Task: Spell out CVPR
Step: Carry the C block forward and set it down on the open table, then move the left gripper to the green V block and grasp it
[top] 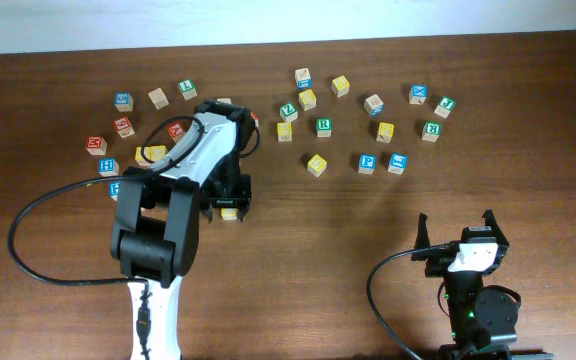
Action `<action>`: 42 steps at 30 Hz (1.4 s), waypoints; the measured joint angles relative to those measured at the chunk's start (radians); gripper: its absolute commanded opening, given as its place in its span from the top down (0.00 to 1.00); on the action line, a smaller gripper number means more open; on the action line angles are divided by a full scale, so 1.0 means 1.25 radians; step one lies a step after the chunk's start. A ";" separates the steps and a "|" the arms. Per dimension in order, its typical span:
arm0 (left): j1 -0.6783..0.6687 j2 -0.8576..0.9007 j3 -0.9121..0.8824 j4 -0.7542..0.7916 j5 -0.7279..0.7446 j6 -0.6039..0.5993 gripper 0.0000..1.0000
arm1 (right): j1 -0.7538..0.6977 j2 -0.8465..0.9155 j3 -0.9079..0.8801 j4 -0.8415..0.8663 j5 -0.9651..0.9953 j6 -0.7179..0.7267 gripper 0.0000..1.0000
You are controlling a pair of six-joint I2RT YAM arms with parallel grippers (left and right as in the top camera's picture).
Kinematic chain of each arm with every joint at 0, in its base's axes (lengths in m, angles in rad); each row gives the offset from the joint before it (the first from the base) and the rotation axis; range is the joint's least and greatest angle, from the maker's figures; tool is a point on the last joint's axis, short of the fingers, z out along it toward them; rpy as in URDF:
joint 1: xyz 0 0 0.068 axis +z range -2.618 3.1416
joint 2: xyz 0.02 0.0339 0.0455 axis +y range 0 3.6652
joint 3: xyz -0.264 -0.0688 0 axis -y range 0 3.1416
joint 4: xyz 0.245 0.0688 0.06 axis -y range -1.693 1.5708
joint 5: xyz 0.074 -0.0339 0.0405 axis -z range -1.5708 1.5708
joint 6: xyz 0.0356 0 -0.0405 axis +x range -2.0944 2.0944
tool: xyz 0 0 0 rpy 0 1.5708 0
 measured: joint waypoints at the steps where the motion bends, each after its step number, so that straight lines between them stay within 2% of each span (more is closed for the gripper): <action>1: 0.000 0.000 0.024 -0.019 -0.001 0.000 0.44 | 0.000 0.000 0.000 0.000 0.000 0.000 0.02; 2: 0.000 -0.002 0.078 -0.040 0.000 0.000 0.45 | 0.000 0.000 0.000 0.000 0.000 0.000 0.02; 5: 0.013 -0.010 0.236 -0.152 0.006 0.002 0.24 | 0.000 0.000 0.000 0.000 0.000 0.000 0.02; 6: 0.026 -0.019 0.269 -0.168 0.009 0.000 0.23 | 0.000 0.000 0.000 0.000 0.000 0.000 0.02; 8: 0.120 -0.119 0.348 -0.200 0.012 0.003 0.18 | 0.000 0.001 0.000 0.000 0.000 0.000 0.02; 9: 0.162 -0.163 0.351 -0.204 0.012 0.004 0.09 | 0.000 0.000 0.000 0.000 0.000 0.000 0.02; 11: 0.295 -0.266 0.366 -0.208 0.007 0.003 0.07 | 0.000 0.001 0.000 0.000 0.000 0.001 0.02; 14: 0.407 -0.283 0.345 -0.202 0.005 0.003 0.15 | 0.000 0.001 0.000 0.000 0.000 -0.001 0.02; 16: 0.431 -0.283 0.267 -0.182 0.006 0.003 0.27 | 0.000 0.000 0.000 0.000 0.000 0.000 0.02; 17: 0.428 -0.280 0.230 -0.158 0.010 0.002 0.27 | 0.000 0.000 0.000 0.000 0.000 0.000 0.02; 20: 0.380 -0.277 0.081 0.002 0.070 0.003 0.24 | 0.000 0.000 0.000 0.000 0.000 -0.001 0.02; 22: 0.312 -0.276 -0.001 0.125 0.085 0.003 0.24 | 0.000 0.000 0.000 0.000 0.000 0.000 0.02; 25: 0.224 -0.275 -0.108 0.259 0.005 -0.027 0.29 | 0.000 0.000 0.000 0.000 0.000 0.000 0.02; 29: 0.208 -0.275 -0.204 0.433 -0.058 -0.061 0.36 | 0.000 0.000 0.000 0.000 0.000 0.000 0.02; 33: 0.189 -0.275 -0.239 0.512 -0.089 -0.060 0.42 | 0.000 0.000 0.000 0.000 0.000 0.000 0.02; 40: 0.187 -0.223 -0.273 0.557 -0.106 -0.042 0.41 | 0.000 0.000 0.000 0.000 0.000 -0.001 0.02; 42: 0.187 -0.189 -0.274 0.572 -0.106 -0.020 0.46 | 0.000 0.000 0.000 0.000 0.000 0.000 0.01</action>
